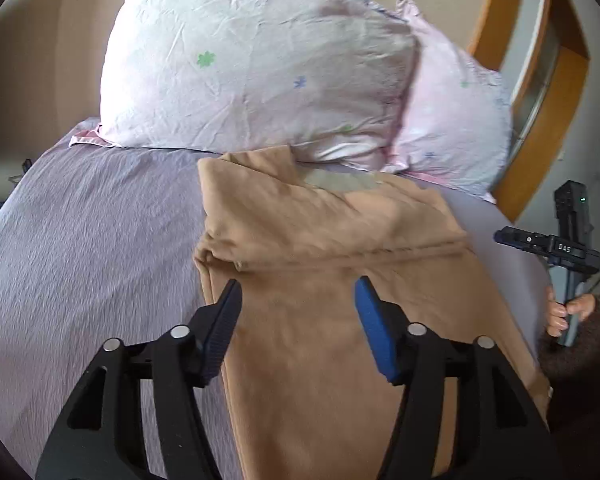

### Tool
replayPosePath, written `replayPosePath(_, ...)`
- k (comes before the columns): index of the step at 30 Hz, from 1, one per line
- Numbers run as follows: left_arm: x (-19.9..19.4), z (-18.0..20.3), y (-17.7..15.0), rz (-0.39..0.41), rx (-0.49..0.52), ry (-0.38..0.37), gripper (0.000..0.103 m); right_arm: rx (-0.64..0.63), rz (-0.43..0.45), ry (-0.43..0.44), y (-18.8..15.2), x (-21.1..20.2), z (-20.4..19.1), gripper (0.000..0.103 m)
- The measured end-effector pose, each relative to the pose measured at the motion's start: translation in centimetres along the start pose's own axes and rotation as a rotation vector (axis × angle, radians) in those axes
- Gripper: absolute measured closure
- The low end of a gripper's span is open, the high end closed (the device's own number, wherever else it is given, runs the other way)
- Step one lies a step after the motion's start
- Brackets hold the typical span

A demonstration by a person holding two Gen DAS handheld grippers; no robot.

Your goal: Fold small clothes

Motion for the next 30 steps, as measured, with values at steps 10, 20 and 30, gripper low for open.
replayPosePath(10,-9.1,-3.6,-14.4,-0.129,-0.154,-0.250,0.021,0.084,-0.238,0.170,-18.0,-8.5,-2.4,0.010)
replayPosePath(20,-2.6,-3.9,-17.8,-0.236,-0.308,-0.294,0.026,0.294,-0.151,0.328,-18.9,-4.4,2.1,0.032)
replayPosePath(30,-4.2,-3.2,-16.2,-0.172,-0.496,-0.519,0.098,0.154,-0.031,0.435,-15.1,-7.7,-0.8,0.098)
Point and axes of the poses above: each gripper's, at about its wrist camera, not at the fingertips, and x roughly the way its jaws point, z to its right, y to its top, the point moved 3 cm from there along x, roughly the way its jaws point, and after that the axes turned 7 degrees about y, right-handed, at the moved point
